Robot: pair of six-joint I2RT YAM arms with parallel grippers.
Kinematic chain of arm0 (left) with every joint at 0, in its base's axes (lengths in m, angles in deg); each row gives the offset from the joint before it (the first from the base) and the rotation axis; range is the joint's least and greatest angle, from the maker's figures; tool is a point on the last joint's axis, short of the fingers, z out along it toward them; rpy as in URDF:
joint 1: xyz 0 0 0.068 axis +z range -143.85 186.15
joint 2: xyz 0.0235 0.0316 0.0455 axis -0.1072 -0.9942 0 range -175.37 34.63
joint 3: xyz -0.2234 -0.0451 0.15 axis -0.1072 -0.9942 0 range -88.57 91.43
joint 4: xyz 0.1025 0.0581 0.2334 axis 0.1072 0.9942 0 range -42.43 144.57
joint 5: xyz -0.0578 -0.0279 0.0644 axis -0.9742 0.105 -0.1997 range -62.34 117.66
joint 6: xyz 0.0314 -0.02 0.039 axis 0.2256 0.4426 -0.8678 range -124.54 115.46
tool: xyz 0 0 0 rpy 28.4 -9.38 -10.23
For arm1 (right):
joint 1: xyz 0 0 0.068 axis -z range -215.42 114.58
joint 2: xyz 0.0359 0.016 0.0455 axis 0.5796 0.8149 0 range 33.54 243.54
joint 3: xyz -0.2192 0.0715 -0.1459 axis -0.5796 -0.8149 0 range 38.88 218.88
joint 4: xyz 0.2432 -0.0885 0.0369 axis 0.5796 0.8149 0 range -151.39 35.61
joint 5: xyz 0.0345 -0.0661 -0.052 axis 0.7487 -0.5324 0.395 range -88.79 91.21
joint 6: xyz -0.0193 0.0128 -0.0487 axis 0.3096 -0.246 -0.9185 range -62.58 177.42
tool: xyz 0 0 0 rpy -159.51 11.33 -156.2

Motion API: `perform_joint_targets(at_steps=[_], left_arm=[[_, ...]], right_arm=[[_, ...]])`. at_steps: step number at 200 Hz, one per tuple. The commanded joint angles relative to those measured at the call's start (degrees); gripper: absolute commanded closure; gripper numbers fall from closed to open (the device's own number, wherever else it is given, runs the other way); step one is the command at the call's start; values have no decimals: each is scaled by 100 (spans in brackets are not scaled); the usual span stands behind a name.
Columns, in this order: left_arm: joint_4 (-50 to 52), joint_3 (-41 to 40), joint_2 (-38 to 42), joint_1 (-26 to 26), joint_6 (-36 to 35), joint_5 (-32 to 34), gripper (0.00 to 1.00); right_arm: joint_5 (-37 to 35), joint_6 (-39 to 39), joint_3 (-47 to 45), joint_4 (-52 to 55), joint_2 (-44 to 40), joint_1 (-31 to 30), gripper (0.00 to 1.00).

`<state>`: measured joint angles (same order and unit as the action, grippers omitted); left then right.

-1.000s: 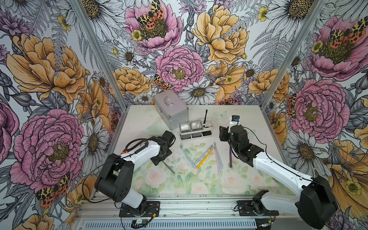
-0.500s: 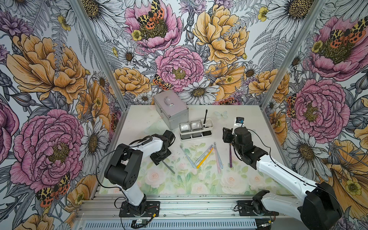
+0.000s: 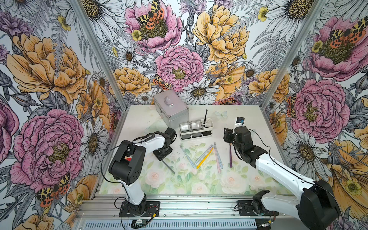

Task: Place the toothbrush into the toothbrush holder
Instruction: Pick up the toothbrush from the center of the board.

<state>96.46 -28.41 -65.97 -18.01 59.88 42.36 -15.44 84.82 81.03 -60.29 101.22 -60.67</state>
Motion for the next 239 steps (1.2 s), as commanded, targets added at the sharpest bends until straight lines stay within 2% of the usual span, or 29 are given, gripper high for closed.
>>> perform_joint_targets(at_steps=[1,29,59,120,180,239], left_arm=[[54,-46,-309,-17,31,194,52],[47,71,-722,-79,18,218,55],[44,193,-900,-208,9,309,67],[-118,321,-1054,-341,-218,444,71],[-255,185,-797,-670,-158,839,72],[-381,397,-1093,-878,-187,653,75]], right_arm=[[-24,-68,-80,43,12,47,47],[-49,-128,-119,60,-53,71,48],[-126,-143,-184,74,-157,93,49],[-94,-105,-229,67,-156,142,49],[-76,-93,-236,73,-127,185,49],[-58,-147,-259,143,-268,188,49]])
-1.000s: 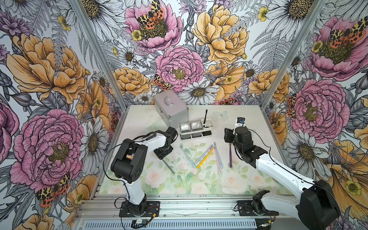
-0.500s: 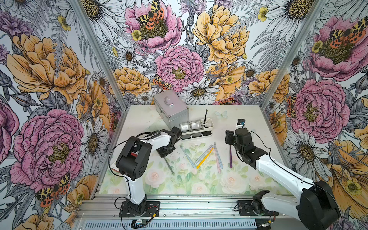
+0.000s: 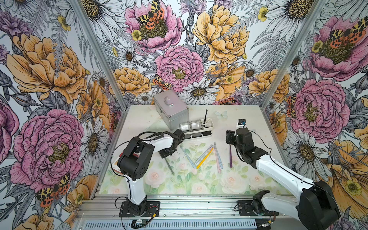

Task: Place the toothbrush into the toothbrush holder
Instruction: Pick up the toothbrush from the center of the board.

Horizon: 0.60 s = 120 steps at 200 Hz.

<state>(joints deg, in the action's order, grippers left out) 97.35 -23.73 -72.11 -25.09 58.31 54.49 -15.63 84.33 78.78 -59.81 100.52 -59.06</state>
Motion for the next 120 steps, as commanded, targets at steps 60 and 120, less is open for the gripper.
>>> perform_joint_targets(at_steps=[60,120], left_arm=[[-1222,-662,-203,-565,272,-677,75],[-1947,-751,-151,-672,-189,-1000,84]], right_arm=[[-65,-152,-37,311,-357,27,49],[-41,-135,-27,489,-484,33,49]])
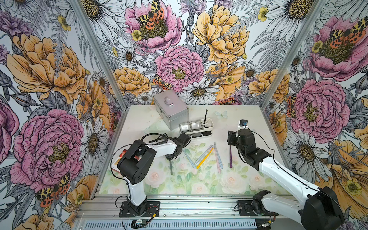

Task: Place the toothbrush into the toothbrush holder
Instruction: Pick up the toothbrush from the center of the board.

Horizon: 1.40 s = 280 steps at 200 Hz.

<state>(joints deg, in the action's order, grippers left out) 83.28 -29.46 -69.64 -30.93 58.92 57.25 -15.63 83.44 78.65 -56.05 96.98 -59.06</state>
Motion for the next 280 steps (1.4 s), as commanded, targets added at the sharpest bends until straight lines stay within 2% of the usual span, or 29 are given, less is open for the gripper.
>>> perform_joint_targets(at_steps=[1,53,95,107,135,162,195,236,280], left_arm=[[-539,-171,-400,-89,-257,-1277,85],[-512,-312,-617,100,-316,-1723,87],[-511,-307,-718,107,-475,-1719,94],[-503,-248,-718,92,-582,-1719,100],[-483,-173,-579,18,-841,-1630,100],[-472,-146,-264,-118,-1141,-1375,100],[-304,29,296,-304,-1550,-850,100],[-266,203,690,-214,-1885,-701,100],[-274,397,896,-131,-2193,-668,100]], right_arm=[[-40,-45,-14,115,-135,34,49],[-63,-45,-3,180,-149,32,48],[-4,-22,48,193,-25,31,49],[22,-44,65,210,-16,27,49],[73,-247,81,237,-55,41,42],[79,-314,123,369,-169,113,40],[482,-427,194,462,-237,165,41],[1115,-432,336,595,-102,227,41],[2325,-590,476,584,197,254,41]])
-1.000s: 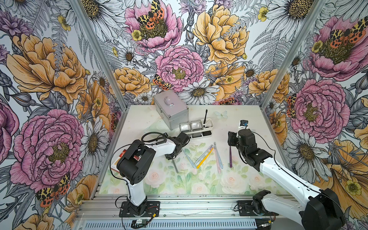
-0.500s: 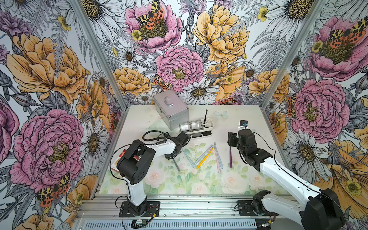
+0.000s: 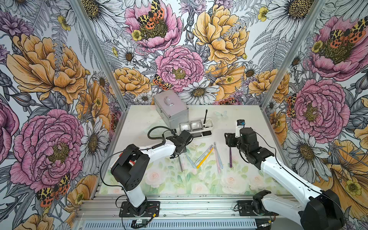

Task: Place the toothbrush into the toothbrush holder
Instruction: Pick up the toothbrush from the center of the board.

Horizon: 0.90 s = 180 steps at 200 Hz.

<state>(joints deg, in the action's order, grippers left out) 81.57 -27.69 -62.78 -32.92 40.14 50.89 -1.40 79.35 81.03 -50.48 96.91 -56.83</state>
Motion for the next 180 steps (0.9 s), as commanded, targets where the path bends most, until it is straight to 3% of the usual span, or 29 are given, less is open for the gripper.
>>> perform_joint_targets(at_steps=[1,40,78,110,147,180], left_arm=[[-108,230,216,67,-322,-35,100],[-99,554,218,123,-605,2,100],[-137,842,390,110,-910,-238,100],[-259,959,782,41,-1368,-705,100],[-288,1076,1276,8,-1656,-890,100],[-301,1267,1515,-17,-1898,-985,100]], right_arm=[[938,-194,244,25,216,27,41],[2034,-363,295,-302,643,-101,45],[3286,-350,403,-915,894,-289,41],[3520,-6,550,-1258,1100,-173,37],[4310,294,663,-1767,1496,-186,37],[4540,396,655,-2151,1650,-317,37]])
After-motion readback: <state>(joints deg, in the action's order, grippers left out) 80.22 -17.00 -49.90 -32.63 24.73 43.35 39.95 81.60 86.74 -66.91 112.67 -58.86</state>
